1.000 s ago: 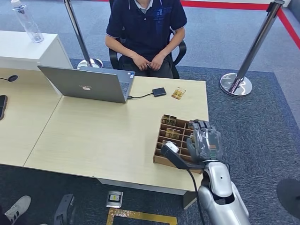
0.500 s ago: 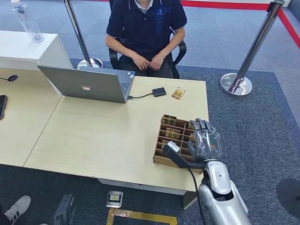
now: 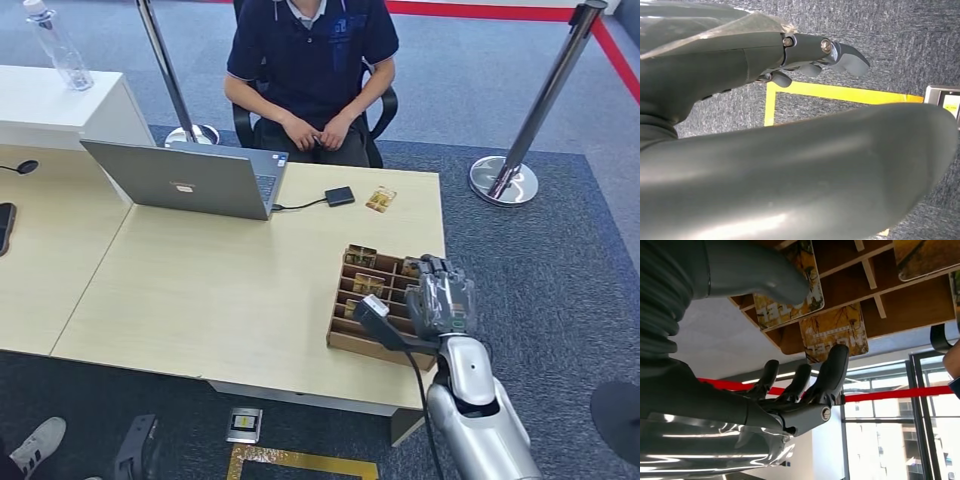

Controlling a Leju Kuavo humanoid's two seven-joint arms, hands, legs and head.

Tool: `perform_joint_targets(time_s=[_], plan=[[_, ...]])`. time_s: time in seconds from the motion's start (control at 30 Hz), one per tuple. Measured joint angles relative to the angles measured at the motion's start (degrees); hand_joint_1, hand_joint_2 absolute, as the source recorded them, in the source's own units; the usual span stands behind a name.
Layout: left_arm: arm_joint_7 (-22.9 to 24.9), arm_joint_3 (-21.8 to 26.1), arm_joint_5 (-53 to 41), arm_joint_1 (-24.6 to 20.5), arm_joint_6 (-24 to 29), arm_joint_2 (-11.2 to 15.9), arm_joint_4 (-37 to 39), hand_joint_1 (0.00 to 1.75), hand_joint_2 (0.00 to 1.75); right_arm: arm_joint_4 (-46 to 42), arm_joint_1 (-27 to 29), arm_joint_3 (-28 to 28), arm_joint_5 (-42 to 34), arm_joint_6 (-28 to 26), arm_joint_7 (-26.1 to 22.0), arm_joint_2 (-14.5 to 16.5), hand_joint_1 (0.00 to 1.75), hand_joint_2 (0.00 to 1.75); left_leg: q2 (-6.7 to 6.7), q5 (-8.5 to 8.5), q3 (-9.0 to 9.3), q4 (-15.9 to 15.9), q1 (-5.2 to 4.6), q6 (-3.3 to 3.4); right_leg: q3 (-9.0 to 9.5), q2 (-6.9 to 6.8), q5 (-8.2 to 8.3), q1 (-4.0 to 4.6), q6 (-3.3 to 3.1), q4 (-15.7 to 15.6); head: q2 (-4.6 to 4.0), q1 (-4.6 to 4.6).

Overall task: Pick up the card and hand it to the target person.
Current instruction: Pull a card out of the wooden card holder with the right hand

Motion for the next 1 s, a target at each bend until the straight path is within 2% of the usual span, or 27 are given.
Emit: perform_joint_targets(time_s=[0.47,1.0], plan=[[0.0,0.8,-0.5,0.0,0.0,0.0,0.0,0.00,0.00,0.2,-0.5,-0.6,0.0,-0.3,0.0,0.0,0.86,1.75,0.00,0.00,0.01,0.0,0.00,0.00,0.01,0.00,0.00,0.00,0.00,0.0,0.00,0.00],[0.0,1.2,-0.8,0.0,-0.2,0.0,0.0,0.00,0.00,0.0,-0.3,-1.5,0.0,-0.3,-0.2,-0.2,0.76,1.75,0.00,0.00,0.03,0.0,0.00,0.00,0.02,0.00,0.01,0.00,0.01,0.0,0.00,0.00]])
